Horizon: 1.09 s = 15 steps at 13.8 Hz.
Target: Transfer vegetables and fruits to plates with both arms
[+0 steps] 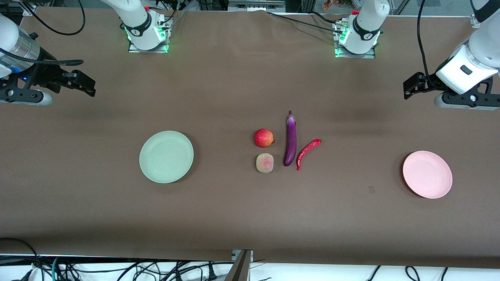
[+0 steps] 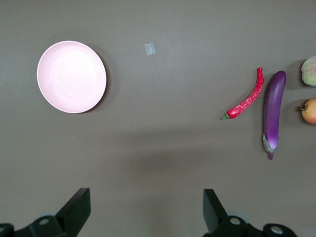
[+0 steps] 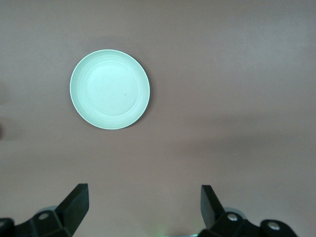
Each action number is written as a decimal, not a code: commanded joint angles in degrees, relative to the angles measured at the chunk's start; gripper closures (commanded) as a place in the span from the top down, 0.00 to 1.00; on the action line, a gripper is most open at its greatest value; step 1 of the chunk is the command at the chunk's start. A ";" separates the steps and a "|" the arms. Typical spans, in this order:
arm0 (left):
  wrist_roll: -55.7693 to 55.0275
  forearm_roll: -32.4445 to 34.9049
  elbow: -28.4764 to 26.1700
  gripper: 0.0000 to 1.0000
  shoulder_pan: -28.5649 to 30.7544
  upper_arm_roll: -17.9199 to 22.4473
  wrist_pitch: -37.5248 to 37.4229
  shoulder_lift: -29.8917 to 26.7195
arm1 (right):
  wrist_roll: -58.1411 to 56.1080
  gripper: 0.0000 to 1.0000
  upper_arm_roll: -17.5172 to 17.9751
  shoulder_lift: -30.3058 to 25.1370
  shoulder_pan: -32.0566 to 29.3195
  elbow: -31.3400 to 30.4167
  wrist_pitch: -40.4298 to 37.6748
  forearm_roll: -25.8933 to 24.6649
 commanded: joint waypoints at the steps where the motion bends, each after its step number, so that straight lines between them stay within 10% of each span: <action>1: -0.22 1.06 2.00 1.00 -0.26 -0.09 -0.79 0.92 | 0.39 1.00 0.54 -0.27 0.06 -0.91 2.88 -0.64; 15: -0.92 0.97 1.91 1.00 -0.18 -1.40 -1.49 0.92 | -0.83 1.00 0.02 0.42 -0.63 0.48 2.04 -0.38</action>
